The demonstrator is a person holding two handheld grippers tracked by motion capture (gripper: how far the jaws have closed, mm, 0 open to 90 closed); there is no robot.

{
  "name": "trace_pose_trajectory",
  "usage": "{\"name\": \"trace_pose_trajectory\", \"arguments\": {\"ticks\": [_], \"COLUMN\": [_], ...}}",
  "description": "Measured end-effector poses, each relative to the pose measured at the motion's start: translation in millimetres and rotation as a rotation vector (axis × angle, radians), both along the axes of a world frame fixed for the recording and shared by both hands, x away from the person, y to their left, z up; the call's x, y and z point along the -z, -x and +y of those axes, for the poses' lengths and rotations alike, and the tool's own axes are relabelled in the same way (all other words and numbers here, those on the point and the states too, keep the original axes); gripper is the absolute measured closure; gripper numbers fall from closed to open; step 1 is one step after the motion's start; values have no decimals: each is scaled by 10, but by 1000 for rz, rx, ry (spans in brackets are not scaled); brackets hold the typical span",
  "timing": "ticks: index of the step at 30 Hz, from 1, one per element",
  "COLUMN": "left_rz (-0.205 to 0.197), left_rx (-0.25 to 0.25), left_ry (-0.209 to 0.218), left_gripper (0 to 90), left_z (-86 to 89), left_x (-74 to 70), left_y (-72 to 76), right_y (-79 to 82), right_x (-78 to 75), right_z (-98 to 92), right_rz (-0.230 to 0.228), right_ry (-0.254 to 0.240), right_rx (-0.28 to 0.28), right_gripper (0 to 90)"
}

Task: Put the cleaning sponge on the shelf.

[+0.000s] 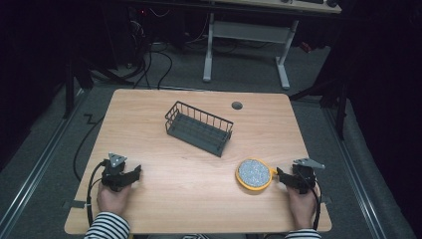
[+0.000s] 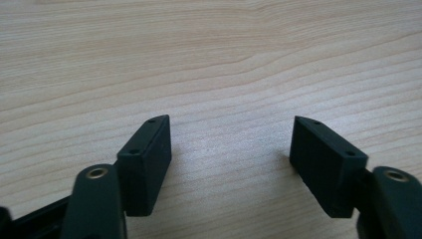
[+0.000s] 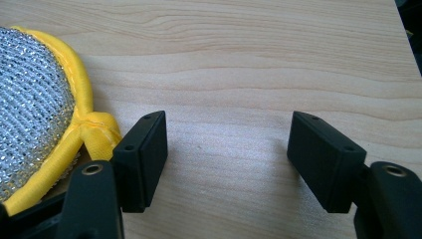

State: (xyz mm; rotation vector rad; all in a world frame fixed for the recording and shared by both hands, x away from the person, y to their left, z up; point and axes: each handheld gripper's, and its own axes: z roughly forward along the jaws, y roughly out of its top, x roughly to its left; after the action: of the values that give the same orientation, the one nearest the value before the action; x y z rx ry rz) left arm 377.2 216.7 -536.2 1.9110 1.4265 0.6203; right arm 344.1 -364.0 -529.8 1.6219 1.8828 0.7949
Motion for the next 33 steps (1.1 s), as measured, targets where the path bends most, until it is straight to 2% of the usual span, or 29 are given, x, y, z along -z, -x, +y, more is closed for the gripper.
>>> {"name": "trace_pose_trajectory", "arguments": {"ticks": [3,4,8,11,12,15,16,19,23,25,33], "left_rz": [11,30,39,27,18,15,11,7,4,0,-9], "left_rx": [1,6,25,37,47,51,58,63,99,104,146], "left_ry": [3,14,37,38,47,57,66,83,73,71,67], "left_gripper": [378,390,404,404,403,398,398,396,394,394,399], "left_z": [-5,-17,-44,-70,-87,-97,-114,-130,-220,-241,-434], "left_x": [-15,-35,-104,-168,-254,-323,-413,-484,-627,-654,-877], "left_y": [-26,-64,-121,-160,-222,-283,-363,-426,-573,-604,-884], "right_y": [1,0,1,0,0,0,0,0,1,1,2], "right_x": [-2,-1,-1,-1,-1,-1,-1,-1,-1,-1,0], "right_z": [0,1,2,1,2,3,3,3,4,4,9], "right_rz": [2,1,1,1,1,1,1,1,1,1,1], "right_ry": [0,2,1,3,2,2,2,3,3,3,3], "right_rx": [-1,-5,-6,-9,-9,-10,-10,-10,-10,-10,-7], "right_gripper": [323,323,323,323,323,322,322,321,321,321,321]}}
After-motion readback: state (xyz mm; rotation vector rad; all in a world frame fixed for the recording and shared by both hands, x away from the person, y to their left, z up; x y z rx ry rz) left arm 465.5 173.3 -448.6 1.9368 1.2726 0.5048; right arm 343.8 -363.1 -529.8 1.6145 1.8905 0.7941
